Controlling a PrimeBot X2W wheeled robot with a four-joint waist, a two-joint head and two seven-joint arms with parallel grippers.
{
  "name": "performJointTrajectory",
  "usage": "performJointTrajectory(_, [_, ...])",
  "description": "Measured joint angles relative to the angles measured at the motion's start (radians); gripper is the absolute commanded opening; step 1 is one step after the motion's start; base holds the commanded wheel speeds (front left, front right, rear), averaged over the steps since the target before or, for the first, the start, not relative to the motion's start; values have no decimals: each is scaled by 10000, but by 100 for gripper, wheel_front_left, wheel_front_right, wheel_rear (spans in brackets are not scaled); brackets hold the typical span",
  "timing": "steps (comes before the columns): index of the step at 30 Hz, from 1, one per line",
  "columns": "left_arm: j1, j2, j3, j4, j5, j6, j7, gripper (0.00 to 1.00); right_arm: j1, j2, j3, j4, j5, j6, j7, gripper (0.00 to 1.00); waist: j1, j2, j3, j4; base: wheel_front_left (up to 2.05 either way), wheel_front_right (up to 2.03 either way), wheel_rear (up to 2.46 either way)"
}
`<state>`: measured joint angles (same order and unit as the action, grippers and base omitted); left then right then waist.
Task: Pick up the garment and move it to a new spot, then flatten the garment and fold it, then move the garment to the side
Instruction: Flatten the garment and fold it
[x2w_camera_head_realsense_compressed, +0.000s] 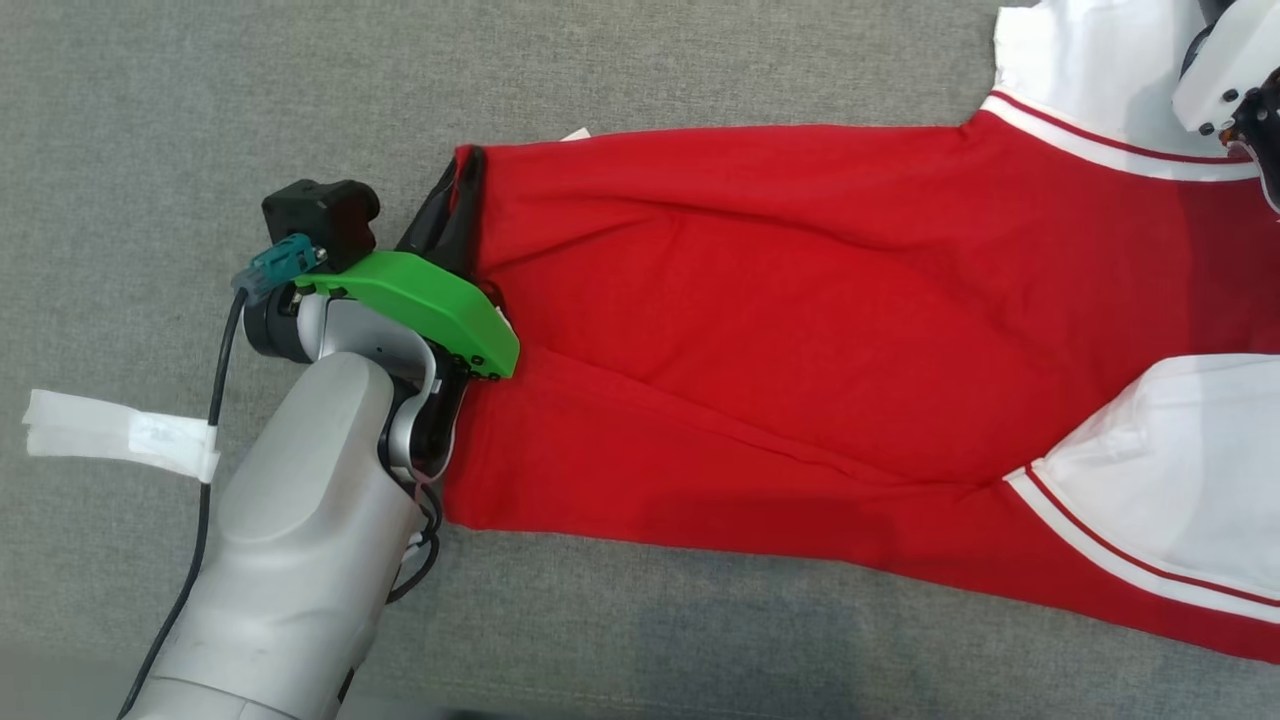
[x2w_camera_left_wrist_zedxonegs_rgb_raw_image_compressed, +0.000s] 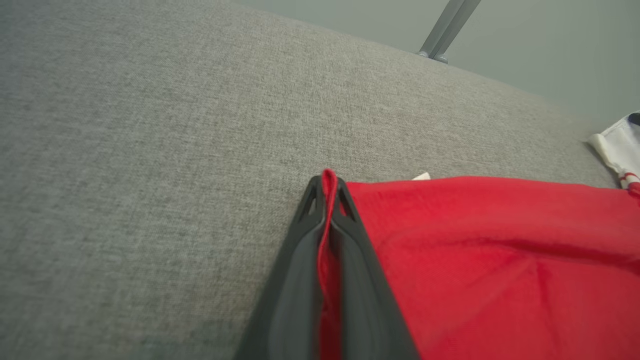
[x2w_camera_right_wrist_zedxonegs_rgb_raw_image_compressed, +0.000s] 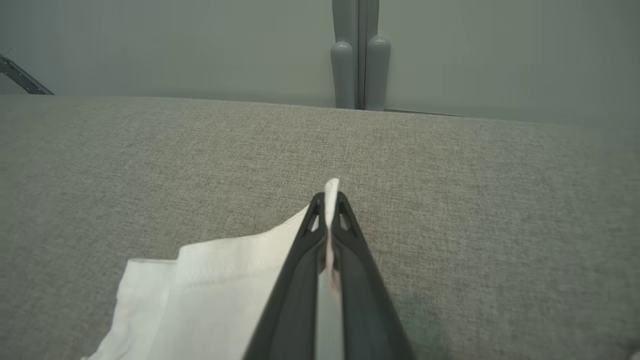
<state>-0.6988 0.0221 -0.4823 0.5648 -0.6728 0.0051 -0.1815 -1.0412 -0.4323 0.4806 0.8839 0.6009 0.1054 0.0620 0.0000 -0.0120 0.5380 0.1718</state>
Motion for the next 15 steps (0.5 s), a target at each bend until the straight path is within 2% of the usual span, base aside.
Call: performJointTrajectory(15, [46,255,314,525,-19,36,-236,0,1337,305,-100,-604,631,178,-2629,0,0,0,-945,-800,0,0,0])
